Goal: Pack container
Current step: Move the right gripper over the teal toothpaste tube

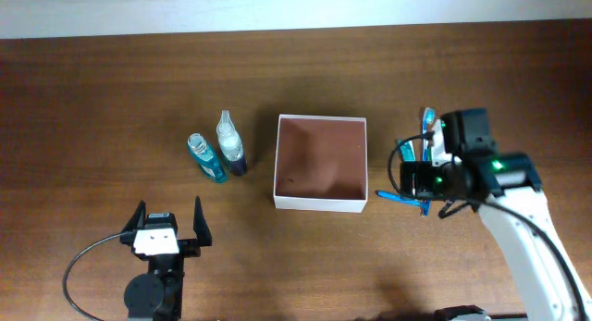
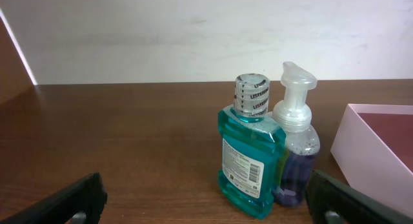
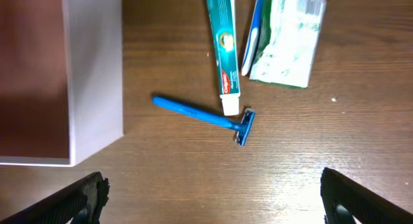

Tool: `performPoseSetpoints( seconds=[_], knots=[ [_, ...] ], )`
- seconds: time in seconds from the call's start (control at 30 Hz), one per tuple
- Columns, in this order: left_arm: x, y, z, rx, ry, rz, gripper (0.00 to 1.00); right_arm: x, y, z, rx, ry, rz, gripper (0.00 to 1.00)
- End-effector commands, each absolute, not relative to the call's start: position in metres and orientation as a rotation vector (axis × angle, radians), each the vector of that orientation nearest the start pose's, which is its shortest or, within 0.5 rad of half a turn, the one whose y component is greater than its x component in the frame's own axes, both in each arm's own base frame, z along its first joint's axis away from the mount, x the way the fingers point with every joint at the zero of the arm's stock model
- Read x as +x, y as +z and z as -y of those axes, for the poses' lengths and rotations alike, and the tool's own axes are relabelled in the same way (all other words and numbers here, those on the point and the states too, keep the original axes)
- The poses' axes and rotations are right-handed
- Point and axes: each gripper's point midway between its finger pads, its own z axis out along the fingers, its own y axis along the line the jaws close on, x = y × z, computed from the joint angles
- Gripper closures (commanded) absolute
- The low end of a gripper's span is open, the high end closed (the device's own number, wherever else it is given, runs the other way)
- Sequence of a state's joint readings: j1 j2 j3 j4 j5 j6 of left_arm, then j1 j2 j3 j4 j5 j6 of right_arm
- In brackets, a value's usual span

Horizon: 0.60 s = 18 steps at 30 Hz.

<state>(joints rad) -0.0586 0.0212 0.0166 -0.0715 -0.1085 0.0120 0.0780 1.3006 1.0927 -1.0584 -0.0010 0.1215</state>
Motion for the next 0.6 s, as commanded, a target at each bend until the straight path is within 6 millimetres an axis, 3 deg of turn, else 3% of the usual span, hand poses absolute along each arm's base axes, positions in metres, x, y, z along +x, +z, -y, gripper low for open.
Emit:
performPoseSetpoints(
  seconds=[0.0, 0.1, 0.23, 0.43, 0.53, 0.57],
  knots=[
    [0.246, 0.158, -0.002, -0.001, 0.06, -1.644, 0.01, 0.282, 0.14, -0.023, -0.056, 0.049, -2.848, 0.01],
    [0.246, 0.158, -0.002, -0.001, 0.06, -1.644, 0.01, 0.286, 0.134, -0.023, -0.1, 0.04, -2.857, 0.04],
    [0.246, 0.158, -0.002, -0.001, 0.06, -1.644, 0.0, 0.301, 0.13, -0.024, -0.105, 0.038, -2.826, 0.29],
    [0.246, 0.158, -0.002, -0.001, 0.06, -1.644, 0.0, 0.322, 0.113, -0.026, -0.121, 0.034, -2.818, 0.31],
    [0.246, 0.158, -0.002, -0.001, 0.06, -1.644, 0.01, 0.331, 0.096, -0.026, -0.122, 0.033, -2.842, 0.32],
    [0.246, 0.158, -0.002, -0.001, 0.06, -1.644, 0.0, 0.335, 0.081, -0.026, -0.143, 0.028, -2.872, 0.33]
  ],
)
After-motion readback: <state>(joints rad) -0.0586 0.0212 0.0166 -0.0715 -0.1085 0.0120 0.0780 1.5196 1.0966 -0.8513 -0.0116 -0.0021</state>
